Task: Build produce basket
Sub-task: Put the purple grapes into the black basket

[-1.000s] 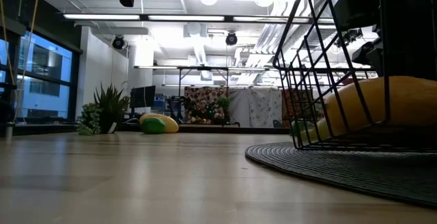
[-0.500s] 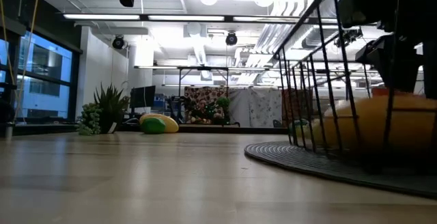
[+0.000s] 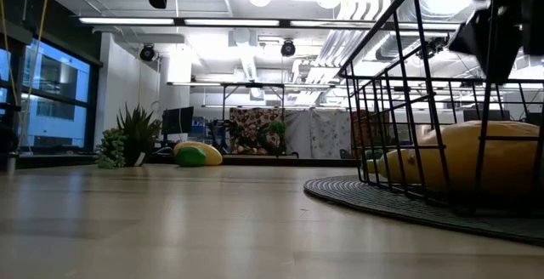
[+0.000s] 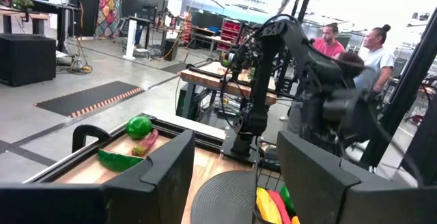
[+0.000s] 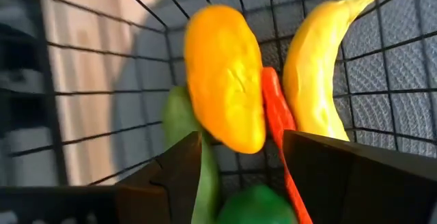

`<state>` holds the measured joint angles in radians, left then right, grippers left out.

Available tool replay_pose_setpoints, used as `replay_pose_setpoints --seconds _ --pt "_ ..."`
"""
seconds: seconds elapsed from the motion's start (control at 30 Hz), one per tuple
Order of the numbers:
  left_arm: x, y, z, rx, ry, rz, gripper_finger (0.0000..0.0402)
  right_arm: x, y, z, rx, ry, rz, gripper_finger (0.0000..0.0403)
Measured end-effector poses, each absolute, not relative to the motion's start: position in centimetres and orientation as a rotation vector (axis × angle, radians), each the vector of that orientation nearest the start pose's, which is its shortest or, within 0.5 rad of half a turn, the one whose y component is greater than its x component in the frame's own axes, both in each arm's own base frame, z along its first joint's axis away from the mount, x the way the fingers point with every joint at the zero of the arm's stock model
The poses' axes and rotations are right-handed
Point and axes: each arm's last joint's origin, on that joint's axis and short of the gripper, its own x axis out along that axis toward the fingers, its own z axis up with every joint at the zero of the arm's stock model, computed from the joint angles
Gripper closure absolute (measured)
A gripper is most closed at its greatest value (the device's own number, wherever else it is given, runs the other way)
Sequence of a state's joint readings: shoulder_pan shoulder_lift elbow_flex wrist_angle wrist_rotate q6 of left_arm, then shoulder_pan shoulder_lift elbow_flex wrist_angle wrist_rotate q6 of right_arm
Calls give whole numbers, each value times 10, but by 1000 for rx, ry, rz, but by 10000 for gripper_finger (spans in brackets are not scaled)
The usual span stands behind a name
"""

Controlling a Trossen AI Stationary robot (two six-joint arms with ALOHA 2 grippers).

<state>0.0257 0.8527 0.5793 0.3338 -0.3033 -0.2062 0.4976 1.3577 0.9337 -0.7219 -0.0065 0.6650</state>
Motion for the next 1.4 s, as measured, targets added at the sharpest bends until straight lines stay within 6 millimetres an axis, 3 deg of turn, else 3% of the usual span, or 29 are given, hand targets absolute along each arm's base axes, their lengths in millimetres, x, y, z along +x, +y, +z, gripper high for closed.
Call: replay_pose_setpoints --seconds 0.23,0.37,0.57,0.67,0.87,1.0,1.4 --pt "193 14 300 -213 -94 321 202 201 97 279 482 938 53 214" --pt "193 14 300 -216 -98 320 202 192 71 304 459 709 -62 214" --pt "193 13 301 -217 -103 317 202 184 33 319 346 575 -214 214" --pt "193 14 301 -216 -103 318 202 182 19 316 352 497 -225 214" --pt "193 14 300 -216 -102 319 202 179 -2 269 431 248 -170 214" --pt "193 14 300 -216 -102 318 202 180 -10 271 389 60 -165 214" --pt "193 13 300 -216 -99 317 202 181 -10 280 172 44 -152 214"
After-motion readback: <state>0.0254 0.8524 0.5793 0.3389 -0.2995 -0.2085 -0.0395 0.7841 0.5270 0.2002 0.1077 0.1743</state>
